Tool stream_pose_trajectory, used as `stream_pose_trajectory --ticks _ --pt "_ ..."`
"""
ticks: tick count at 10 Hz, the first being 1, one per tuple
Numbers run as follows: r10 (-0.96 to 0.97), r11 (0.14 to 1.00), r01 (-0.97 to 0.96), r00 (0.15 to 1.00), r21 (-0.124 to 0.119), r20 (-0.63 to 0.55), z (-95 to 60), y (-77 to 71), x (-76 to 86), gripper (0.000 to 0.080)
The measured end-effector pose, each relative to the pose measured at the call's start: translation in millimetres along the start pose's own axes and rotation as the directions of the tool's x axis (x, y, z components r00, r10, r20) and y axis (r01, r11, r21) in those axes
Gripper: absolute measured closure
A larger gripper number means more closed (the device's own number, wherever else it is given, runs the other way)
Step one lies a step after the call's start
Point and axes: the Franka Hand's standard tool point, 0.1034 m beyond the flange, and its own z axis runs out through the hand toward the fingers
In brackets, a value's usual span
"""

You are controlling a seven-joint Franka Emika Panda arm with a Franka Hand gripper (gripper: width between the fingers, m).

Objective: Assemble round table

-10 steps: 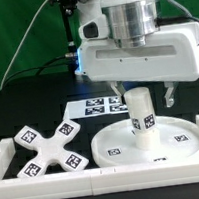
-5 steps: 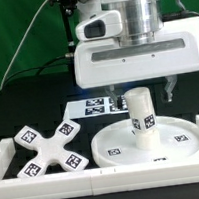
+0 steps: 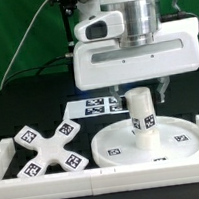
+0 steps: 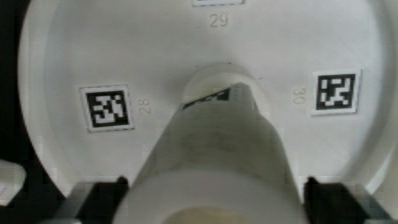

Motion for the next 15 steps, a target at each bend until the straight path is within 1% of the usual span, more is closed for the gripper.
stream_pose_trajectory --ticks 2,3,4,5,6,7,8,9,10,11,12,15 --pt "0.140 0.990 -0.140 0.990 0.000 0.001 0.5 0.2 -0.2 0.0392" --pt "0.180 0.984 -0.180 0.984 0.000 0.001 0.7 0.2 -0.3 0.0392" --pt "0.301 0.954 -0.301 0.954 -0.001 -0.001 1.5 -1.5 -0.2 0.0392" --pt "0.434 0.901 -0.434 0.901 -0.001 -0.014 2.0 -6.5 1.3 0.0392" --pt "0.544 0.839 -0.544 0.839 0.001 -0.016 2.5 -5.0 1.5 0.0392" --pt "0.646 0.763 -0.646 0.763 0.010 -0.015 2.6 -3.0 1.9 0.0392" --pt "0.734 0.679 -0.734 0.679 0.026 -0.012 3.1 -0.6 1.9 0.0392" --pt "0.855 0.518 -0.854 0.519 0.044 0.001 3.8 1.4 -0.2 0.0392" --pt "0.922 0.385 -0.921 0.386 0.054 0.009 4.4 1.1 -1.6 0.0392" --pt "0.963 0.267 -0.962 0.268 0.059 0.024 4.4 0.5 -3.1 0.0392" --pt "0.975 0.218 -0.974 0.220 0.058 0.032 4.4 1.3 -3.4 0.0392" --pt "0.999 0.023 -0.999 0.025 0.047 0.046 4.8 1.3 -4.3 0.0392"
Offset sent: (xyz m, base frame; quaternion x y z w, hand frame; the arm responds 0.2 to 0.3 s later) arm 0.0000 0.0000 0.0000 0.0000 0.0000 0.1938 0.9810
